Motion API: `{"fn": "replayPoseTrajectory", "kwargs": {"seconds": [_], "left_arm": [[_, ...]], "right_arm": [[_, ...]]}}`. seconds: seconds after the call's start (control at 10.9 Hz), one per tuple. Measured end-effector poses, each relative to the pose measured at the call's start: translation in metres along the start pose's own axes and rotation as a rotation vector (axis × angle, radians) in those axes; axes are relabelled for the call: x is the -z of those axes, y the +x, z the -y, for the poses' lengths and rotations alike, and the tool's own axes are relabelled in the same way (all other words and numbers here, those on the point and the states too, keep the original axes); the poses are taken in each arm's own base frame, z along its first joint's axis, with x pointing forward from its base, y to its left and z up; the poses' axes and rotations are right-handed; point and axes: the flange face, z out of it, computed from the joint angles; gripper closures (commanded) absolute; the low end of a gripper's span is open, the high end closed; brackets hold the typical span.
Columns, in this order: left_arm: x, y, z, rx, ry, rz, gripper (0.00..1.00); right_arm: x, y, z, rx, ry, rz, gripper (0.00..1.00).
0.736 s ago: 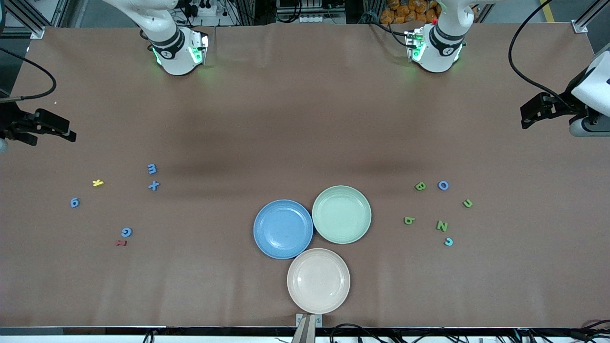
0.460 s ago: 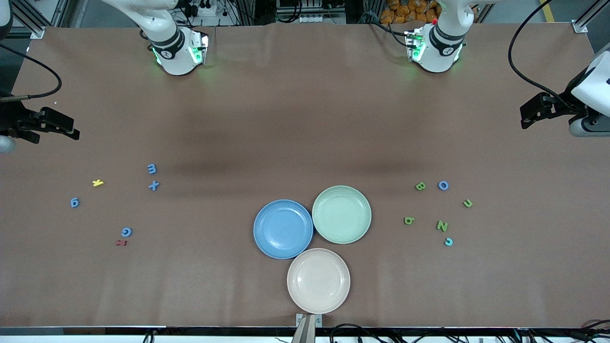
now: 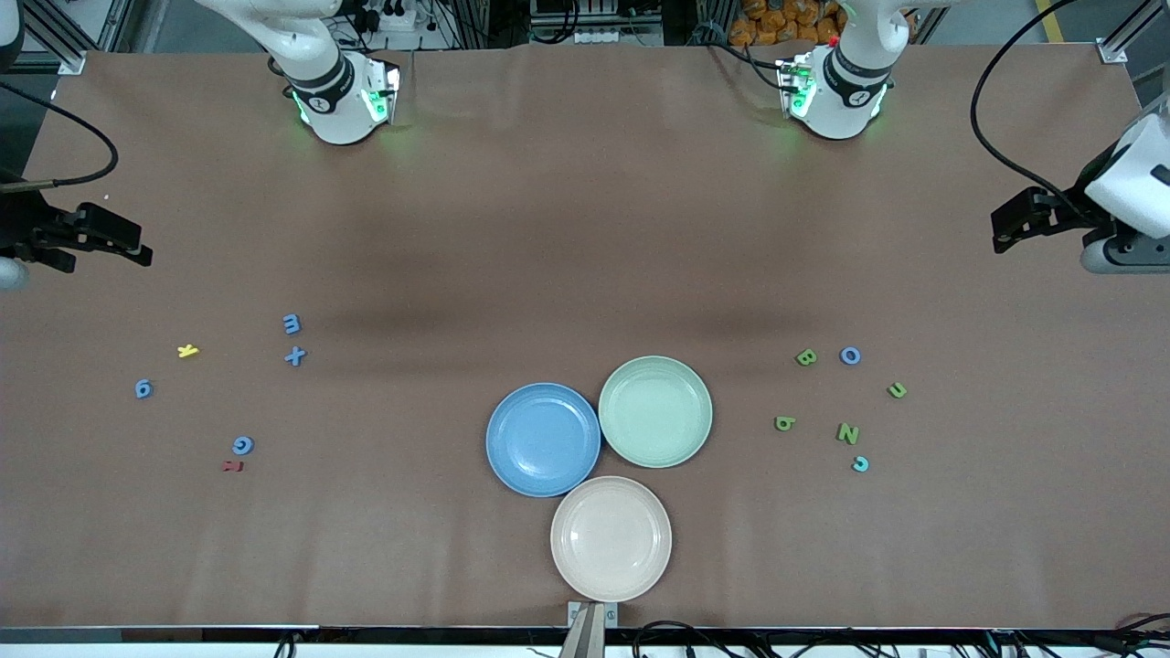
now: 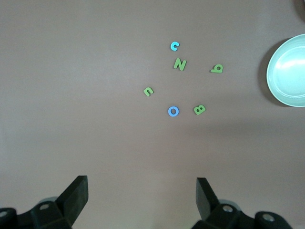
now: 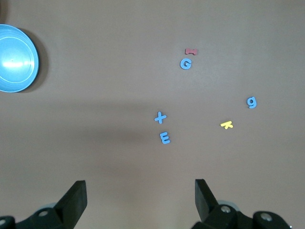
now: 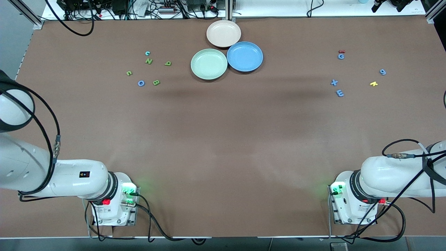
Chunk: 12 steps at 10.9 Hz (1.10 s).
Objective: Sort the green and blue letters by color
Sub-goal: 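Move both grippers out from rest toward the scattered letters, then lower the right gripper to the blue E while the left gripper reaches green n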
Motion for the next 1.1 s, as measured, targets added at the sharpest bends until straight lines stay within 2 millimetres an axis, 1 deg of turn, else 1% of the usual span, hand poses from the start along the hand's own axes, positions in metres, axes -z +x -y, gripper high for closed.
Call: {"fn": "replayPoseTrajectory", "kwargs": {"seconds": [0.09,0.28,0.46,0.64,0.74,0.83,1.01,1.1], "left_arm": [[-0.006,0.004,-0.001,-0.001,-0.001,0.005,0.00],[-0.025,0.018,-0.003,-0.007,-0.005,0.017,0.00],[-0.050,0.032,-0.007,-0.014,-0.009,0.036,0.00],[-0.080,0.048,-0.012,-0.024,-0.014,0.047,0.00],[-0.099,0.055,-0.016,-0.029,-0.017,0.055,0.00],[-0.118,0.061,-0.018,-0.033,-0.019,0.064,0.00],[-0.158,0.075,-0.022,-0.039,-0.026,0.080,0.00],[-0.180,0.083,-0.024,-0.042,-0.031,0.079,0.00]], "right_arm": [[0.000,0.000,0.000,0.000,0.000,0.002,0.00],[-0.002,-0.001,0.000,0.001,0.001,0.009,0.00],[-0.017,-0.001,0.005,0.009,0.004,0.037,0.00],[-0.039,0.002,0.010,0.018,0.003,0.040,0.00],[-0.054,0.002,0.016,0.027,0.001,0.034,0.00],[-0.074,0.000,0.020,0.034,-0.003,0.015,0.00],[-0.124,-0.012,0.020,0.031,-0.012,-0.021,0.00],[-0.145,-0.020,0.019,0.028,-0.013,-0.007,0.00]]}}
